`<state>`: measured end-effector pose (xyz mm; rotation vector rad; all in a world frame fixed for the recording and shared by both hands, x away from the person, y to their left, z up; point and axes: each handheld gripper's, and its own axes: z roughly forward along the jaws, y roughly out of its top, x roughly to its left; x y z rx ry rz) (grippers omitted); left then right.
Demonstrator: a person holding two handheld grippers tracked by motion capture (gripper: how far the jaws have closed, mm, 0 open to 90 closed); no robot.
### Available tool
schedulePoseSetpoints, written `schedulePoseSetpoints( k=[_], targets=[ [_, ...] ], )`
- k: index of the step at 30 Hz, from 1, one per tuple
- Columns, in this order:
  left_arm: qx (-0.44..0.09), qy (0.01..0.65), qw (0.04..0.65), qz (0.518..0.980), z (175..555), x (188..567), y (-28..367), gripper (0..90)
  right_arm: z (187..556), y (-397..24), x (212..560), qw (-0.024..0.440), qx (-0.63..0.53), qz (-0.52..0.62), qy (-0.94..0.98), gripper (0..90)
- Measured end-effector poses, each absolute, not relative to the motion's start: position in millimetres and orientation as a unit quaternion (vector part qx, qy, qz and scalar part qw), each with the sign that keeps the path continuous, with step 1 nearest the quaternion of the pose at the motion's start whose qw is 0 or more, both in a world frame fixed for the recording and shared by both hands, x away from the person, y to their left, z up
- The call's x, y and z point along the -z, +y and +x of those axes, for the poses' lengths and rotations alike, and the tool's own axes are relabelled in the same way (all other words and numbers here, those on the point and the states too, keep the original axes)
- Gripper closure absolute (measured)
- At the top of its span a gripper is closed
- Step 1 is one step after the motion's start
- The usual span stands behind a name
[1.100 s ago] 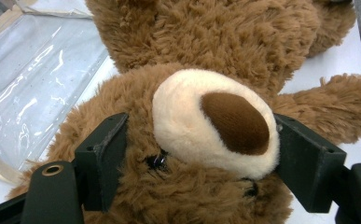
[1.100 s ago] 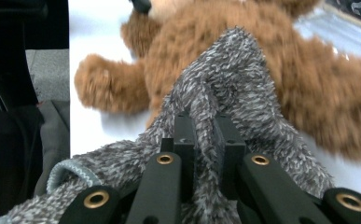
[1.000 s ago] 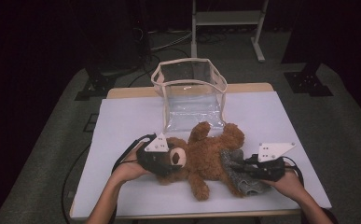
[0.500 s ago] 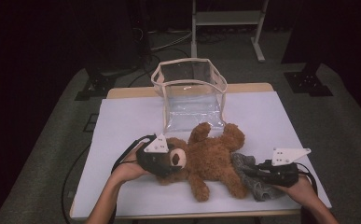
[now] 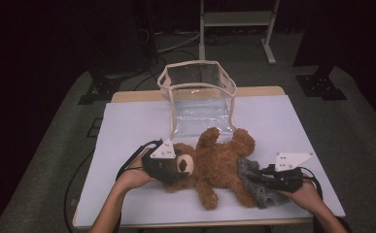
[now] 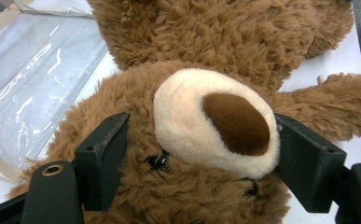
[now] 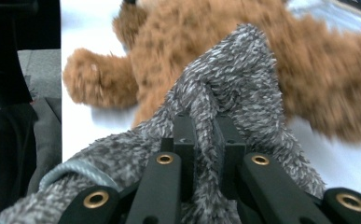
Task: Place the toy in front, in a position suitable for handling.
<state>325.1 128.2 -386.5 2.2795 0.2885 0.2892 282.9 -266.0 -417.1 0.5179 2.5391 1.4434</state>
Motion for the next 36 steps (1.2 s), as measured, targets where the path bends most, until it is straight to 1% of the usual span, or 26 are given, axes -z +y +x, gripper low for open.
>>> schedulePoseSetpoints(
  k=[2, 5, 11, 15, 18, 24, 26, 30, 33, 36],
  targets=[
    [-0.115, 0.119, 0.403, 0.900, 326, 386, 127, 23.6, 277, -274, 419, 0.090, -0.487, 0.182, 0.850, 81.1],
    [-0.116, 0.125, 0.399, 0.901, 328, 385, 125, 24.1, 272, -275, 416, 0.095, -0.491, 0.175, 0.848, 81.1],
    [-0.117, 0.141, 0.405, 0.896, 329, 386, 124, 24.2, 273, -249, 405, 0.097, -0.498, 0.134, 0.852, 81.1],
    [-0.118, 0.149, 0.405, 0.895, 330, 386, 124, 24.2, 272, -235, 404, 0.098, -0.489, 0.114, 0.859, 81.0],
    [-0.117, 0.153, 0.405, 0.894, 330, 386, 124, 24.2, 267, -242, 408, 0.099, -0.487, 0.119, 0.860, 80.9],
    [-0.116, 0.156, 0.405, 0.893, 331, 385, 123, 24.2, 255, -270, 420, 0.096, -0.484, 0.153, 0.856, 80.9],
    [-0.116, 0.158, 0.405, 0.893, 331, 385, 123, 24.2, 254, -271, 420, 0.097, -0.488, 0.153, 0.854, 81.0],
    [-0.119, 0.158, 0.404, 0.893, 331, 385, 120, 24.1, 258, -255, 412, 0.102, -0.489, 0.128, 0.857, 81.0],
    [-0.122, 0.159, 0.400, 0.894, 330, 384, 119, 24.1, 265, -233, 405, 0.109, -0.483, 0.098, 0.863, 81.0],
    [-0.121, 0.165, 0.402, 0.892, 331, 384, 120, 24.1, 269, -218, 405, 0.110, -0.479, 0.078, 0.868, 81.0]
  ],
)
